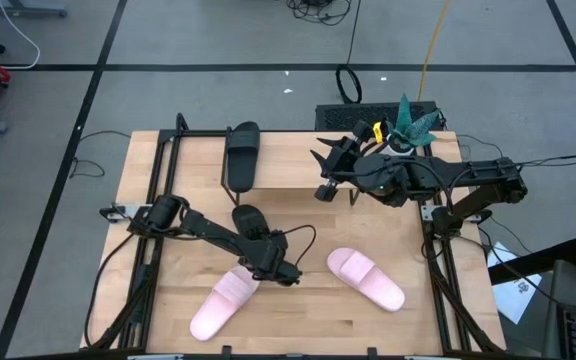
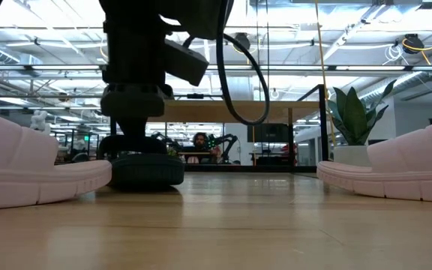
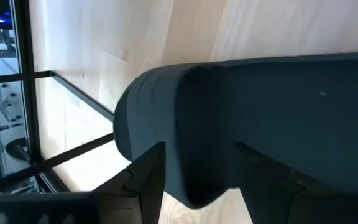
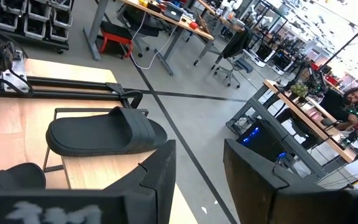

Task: Pick and place slides into the shelf
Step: Put the black slipper on the shelf

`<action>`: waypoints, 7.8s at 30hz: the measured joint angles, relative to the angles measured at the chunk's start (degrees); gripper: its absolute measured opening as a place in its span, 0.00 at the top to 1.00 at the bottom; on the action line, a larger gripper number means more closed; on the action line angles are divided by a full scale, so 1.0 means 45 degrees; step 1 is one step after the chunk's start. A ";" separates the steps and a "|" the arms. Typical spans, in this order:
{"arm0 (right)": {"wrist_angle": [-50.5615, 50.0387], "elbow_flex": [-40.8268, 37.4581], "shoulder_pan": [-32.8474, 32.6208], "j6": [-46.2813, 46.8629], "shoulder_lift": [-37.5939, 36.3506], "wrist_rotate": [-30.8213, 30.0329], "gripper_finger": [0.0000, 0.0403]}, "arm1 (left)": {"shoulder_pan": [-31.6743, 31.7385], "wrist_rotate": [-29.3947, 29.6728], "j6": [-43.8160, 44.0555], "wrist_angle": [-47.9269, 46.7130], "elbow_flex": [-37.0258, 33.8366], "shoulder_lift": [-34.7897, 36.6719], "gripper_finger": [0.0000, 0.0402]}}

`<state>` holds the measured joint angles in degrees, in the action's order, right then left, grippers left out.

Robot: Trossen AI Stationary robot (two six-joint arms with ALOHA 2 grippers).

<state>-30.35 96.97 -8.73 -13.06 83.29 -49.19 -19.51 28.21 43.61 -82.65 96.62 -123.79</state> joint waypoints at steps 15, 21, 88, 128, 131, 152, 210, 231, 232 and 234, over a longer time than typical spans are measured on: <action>-0.0107 0.0000 0.0000 0.0078 0.0000 0.0003 0.69 | 0.0068 0.0017 0.0176 0.0026 -0.0853 0.0020 0.32; -0.0282 0.0000 0.0000 0.0092 0.0000 0.0005 0.69 | 0.0059 0.0057 0.0810 -0.0229 -0.1553 0.0020 0.34; -0.0519 0.0000 0.0000 0.0091 0.0000 0.0000 0.69 | 0.0412 0.1193 0.1068 -0.1626 0.0666 -0.0005 1.00; 0.4130 -0.0008 0.0091 -0.4289 -0.3789 -0.2827 0.69 | 0.1259 0.5190 -0.8249 -0.1646 0.8529 0.1662 1.00; 0.4241 0.0001 0.0373 -0.4697 -0.4058 -0.2774 0.69 | 0.2338 0.5111 -0.9181 -0.1641 0.8544 0.1999 1.00; 0.4415 0.0005 0.2759 -0.5956 -0.2919 -0.1383 0.69 | 0.7050 0.3841 -1.4735 -0.0385 0.8529 0.2118 1.00; 0.5447 0.0000 0.4401 -0.6675 -0.2812 -0.1433 0.69 | 0.7884 0.2320 -1.4851 0.1769 0.6469 0.0637 1.00; 0.5348 0.0000 0.4401 -0.6970 -0.2812 -0.1467 0.69 | 0.7961 0.2378 -1.4939 0.1686 0.6339 0.0800 1.00; 0.5349 0.0000 0.4401 -0.6970 -0.2812 -0.1473 0.69 | 0.7921 0.2397 -1.4995 0.1694 0.6339 0.0849 1.00; 0.5348 0.0000 0.4401 -0.6970 -0.2812 -0.1477 0.69 | 0.7878 0.2385 -1.5032 0.1612 0.6339 0.1066 1.00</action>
<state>-6.28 96.97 11.07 -44.42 70.63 -55.83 15.94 38.94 -24.03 -75.40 125.14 -118.99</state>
